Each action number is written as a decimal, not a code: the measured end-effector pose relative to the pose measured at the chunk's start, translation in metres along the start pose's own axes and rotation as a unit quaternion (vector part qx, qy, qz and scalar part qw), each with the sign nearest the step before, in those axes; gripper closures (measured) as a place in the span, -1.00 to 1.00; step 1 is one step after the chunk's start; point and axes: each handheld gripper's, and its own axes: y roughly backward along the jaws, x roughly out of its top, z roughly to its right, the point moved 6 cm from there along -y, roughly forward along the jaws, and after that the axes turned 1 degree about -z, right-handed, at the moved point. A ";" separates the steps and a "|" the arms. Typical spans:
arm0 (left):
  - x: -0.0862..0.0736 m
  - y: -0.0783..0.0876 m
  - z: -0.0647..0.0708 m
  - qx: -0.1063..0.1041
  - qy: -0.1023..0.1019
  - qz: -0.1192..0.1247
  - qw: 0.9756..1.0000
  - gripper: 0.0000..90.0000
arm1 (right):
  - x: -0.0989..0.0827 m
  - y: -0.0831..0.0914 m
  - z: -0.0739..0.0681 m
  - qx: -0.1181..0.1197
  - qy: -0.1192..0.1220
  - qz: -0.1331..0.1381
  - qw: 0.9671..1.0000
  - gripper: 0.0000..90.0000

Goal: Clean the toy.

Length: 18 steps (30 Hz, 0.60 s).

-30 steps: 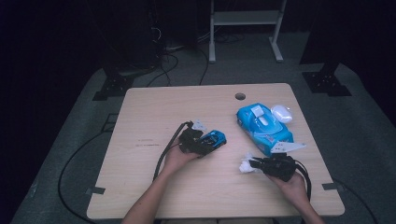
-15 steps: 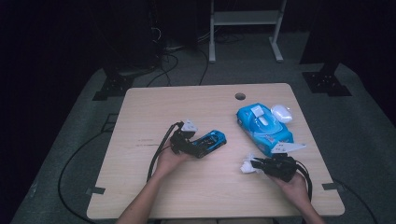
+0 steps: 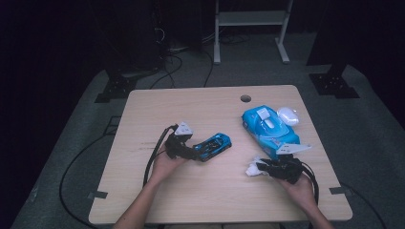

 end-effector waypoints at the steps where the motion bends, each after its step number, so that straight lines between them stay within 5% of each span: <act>1: -0.001 0.001 0.000 0.000 0.002 0.002 1.000 -0.68 | 0.001 0.002 0.000 0.006 -0.003 0.002 1.000 0.48; 10: -0.009 0.017 0.000 0.000 -0.001 0.004 1.000 -0.71 | 0.003 0.011 0.001 0.018 -0.008 0.018 1.000 0.17; 18: -0.015 0.026 -0.004 0.006 0.001 0.011 1.000 -0.71 | 0.006 0.012 0.001 0.030 -0.011 0.026 0.999 0.10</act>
